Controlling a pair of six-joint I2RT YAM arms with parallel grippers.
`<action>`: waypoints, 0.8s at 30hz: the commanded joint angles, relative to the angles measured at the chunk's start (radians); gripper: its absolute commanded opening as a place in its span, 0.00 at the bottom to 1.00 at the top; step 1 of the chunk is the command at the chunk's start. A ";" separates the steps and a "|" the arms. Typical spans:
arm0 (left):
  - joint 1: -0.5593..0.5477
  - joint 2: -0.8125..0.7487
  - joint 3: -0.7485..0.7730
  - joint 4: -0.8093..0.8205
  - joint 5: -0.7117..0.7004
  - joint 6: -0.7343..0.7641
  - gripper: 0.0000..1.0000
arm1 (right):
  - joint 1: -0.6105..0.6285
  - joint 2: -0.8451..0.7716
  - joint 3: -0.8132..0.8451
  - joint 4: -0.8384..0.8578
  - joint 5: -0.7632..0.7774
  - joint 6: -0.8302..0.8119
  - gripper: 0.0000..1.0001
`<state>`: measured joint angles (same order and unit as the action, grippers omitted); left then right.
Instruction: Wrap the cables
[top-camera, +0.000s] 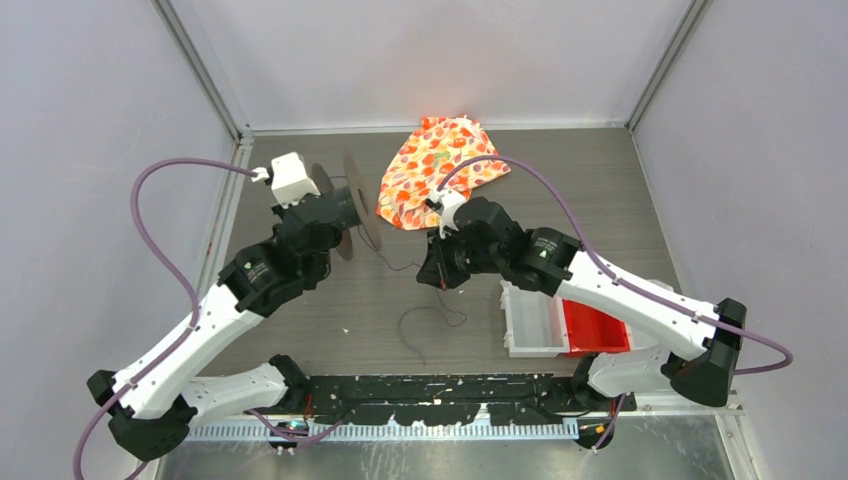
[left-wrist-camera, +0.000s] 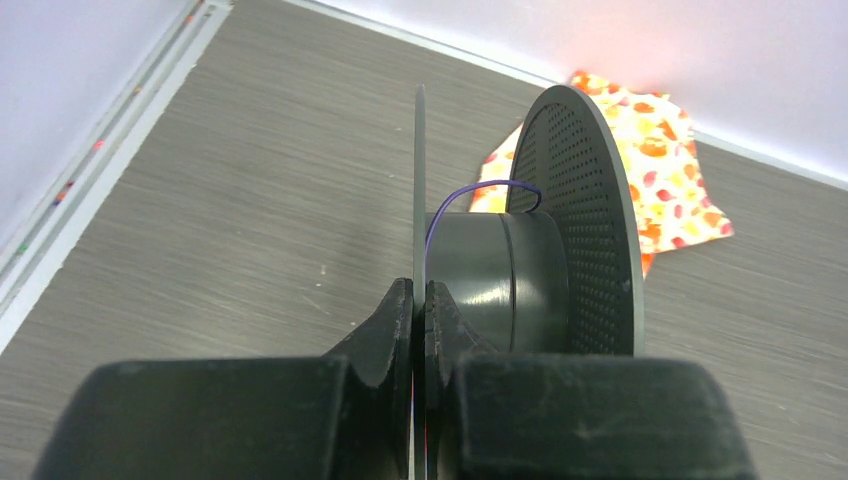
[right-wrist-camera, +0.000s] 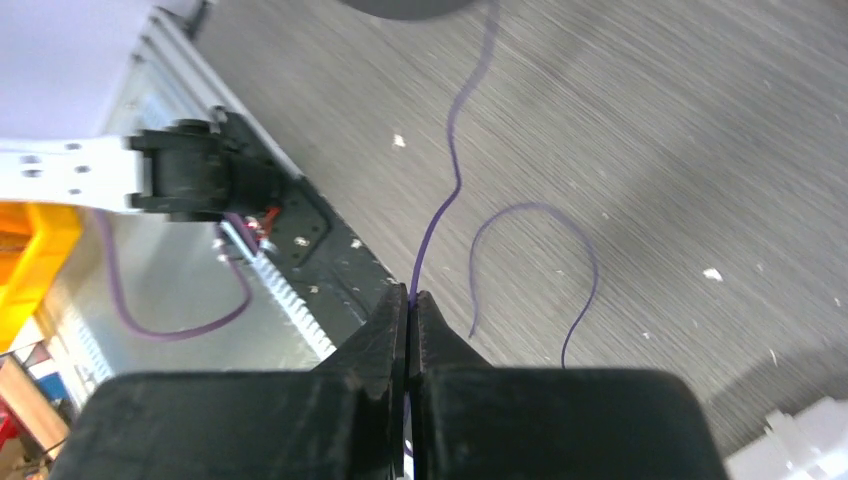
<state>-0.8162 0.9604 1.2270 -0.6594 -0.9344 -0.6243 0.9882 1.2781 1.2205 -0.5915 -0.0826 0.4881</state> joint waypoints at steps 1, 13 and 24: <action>0.002 0.011 -0.034 0.160 -0.174 -0.055 0.00 | 0.021 -0.033 0.140 -0.050 -0.115 -0.048 0.00; 0.009 0.118 -0.050 0.154 0.083 0.149 0.00 | 0.021 -0.045 0.362 -0.077 -0.092 -0.155 0.01; 0.012 0.170 -0.070 0.095 0.513 0.276 0.00 | -0.102 0.016 0.456 -0.030 -0.029 -0.237 0.01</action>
<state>-0.8093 1.1397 1.1526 -0.5980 -0.5896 -0.4072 0.9577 1.2785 1.6539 -0.6781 -0.1238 0.2718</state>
